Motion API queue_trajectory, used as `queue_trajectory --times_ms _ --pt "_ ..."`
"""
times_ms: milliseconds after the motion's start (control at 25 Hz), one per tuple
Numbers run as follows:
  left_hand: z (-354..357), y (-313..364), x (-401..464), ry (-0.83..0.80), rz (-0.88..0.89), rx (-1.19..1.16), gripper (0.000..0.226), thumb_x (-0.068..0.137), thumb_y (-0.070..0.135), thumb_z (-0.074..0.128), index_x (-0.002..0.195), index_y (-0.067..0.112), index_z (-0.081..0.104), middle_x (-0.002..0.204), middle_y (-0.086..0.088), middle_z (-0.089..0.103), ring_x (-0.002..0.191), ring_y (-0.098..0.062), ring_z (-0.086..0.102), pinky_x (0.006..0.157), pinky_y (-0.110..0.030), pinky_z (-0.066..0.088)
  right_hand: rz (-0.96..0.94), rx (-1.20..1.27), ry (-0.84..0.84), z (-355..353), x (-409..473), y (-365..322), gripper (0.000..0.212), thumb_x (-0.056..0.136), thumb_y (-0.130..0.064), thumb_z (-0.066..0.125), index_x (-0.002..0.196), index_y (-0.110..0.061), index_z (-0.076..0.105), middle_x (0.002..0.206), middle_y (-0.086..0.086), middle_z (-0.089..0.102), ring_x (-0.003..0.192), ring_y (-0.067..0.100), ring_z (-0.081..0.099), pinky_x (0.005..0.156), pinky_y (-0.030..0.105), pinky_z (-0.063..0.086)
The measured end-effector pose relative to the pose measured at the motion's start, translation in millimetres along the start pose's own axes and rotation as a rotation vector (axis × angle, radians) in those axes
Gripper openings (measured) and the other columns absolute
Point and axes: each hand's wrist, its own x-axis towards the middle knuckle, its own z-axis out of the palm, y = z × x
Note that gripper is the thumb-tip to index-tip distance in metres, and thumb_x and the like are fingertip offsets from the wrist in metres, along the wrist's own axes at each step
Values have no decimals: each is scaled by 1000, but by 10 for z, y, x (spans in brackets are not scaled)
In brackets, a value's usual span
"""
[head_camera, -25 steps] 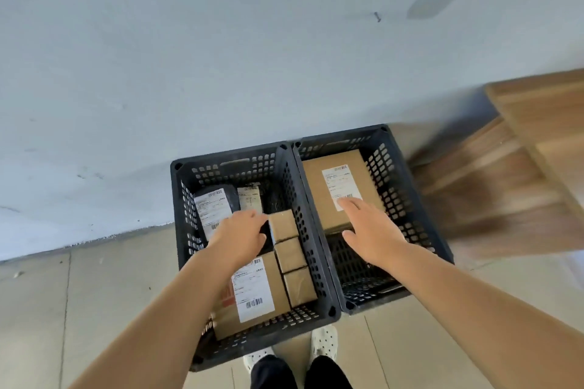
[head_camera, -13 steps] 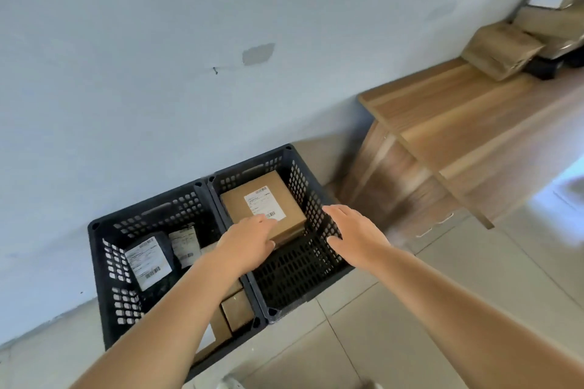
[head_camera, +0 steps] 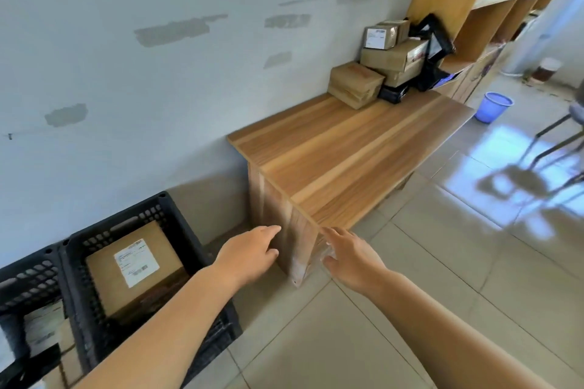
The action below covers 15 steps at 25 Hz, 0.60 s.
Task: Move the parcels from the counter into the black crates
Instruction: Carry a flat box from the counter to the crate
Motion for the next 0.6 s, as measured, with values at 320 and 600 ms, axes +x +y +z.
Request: queue_trajectory --times_ms 320,600 --pt "90 1040 1129 -23 82 -18 48 98 32 42 146 30 34 144 6 47 124 -14 52 100 -33 43 22 57 80 -665 196 1215 52 94 -20 48 145 -24 37 144 -5 43 133 17 37 108 31 34" --pt "74 1773 2627 8 85 -257 44 99 30 45 143 28 40 143 7 47 124 -11 51 100 -34 45 76 92 145 -1472 1028 2267 48 93 -21 51 141 -24 44 145 -7 43 133 15 39 106 30 37"
